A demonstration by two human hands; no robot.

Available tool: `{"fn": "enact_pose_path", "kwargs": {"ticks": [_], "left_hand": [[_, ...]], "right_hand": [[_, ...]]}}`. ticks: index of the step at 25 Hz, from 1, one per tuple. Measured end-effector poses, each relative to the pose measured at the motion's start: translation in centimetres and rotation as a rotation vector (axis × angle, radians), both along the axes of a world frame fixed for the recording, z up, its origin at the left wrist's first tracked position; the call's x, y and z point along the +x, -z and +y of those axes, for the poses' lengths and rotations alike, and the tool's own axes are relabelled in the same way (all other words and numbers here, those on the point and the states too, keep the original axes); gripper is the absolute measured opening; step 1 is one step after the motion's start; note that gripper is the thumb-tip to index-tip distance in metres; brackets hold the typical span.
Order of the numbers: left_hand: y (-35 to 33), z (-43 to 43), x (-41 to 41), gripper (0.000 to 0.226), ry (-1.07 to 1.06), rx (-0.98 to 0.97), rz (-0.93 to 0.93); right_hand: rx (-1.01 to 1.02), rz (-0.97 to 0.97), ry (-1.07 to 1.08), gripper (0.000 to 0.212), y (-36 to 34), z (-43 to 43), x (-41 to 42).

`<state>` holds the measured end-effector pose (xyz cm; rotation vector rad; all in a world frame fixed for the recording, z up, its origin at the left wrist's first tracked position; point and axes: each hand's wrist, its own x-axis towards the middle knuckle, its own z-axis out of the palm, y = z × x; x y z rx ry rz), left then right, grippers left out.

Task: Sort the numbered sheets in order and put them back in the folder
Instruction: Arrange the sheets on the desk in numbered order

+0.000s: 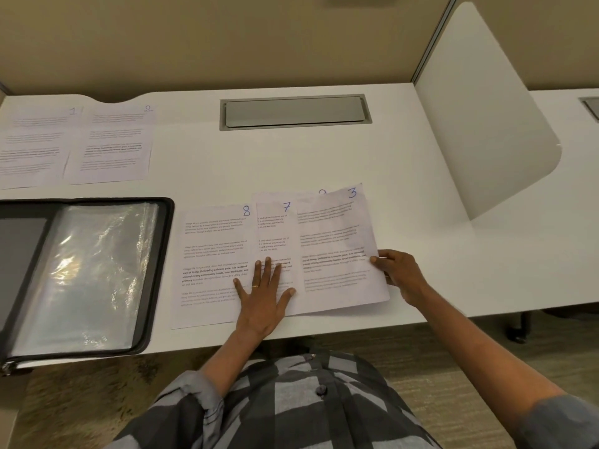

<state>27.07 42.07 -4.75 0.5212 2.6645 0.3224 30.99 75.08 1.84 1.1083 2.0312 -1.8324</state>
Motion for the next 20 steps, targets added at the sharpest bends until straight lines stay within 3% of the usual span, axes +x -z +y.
{"fn": "enact_pose_path", "kwargs": {"ticks": [4,6,11,16,20], "left_hand": [[-0.9,0.8,0.5,0.083,-0.071,0.07,0.042],[-2.1,2.0,0.5,0.075,-0.078,0.211,0.026],[-5.8,7.1,-0.9,0.052,-0.291,0.611,-0.256],[-5.7,7.2,-2.5,0.033,-0.488,0.683,-0.257],[-4.8,4.6,-2.9,0.037,-0.61,0.678,-0.265]], "right_hand": [[-0.086,0.016,0.061,0.021,-1.7,3.5,2.5],[-0.106,0.018,0.083,0.021,-2.2,4.3,3.0],[-0.115,0.062,0.081,0.02,-3.2,4.3,2.7],[-0.121,0.046,0.005,0.035,-1.7,1.7,1.6],[-0.037,-0.009,-0.028,0.022,0.7,-1.4,-0.2]]}}
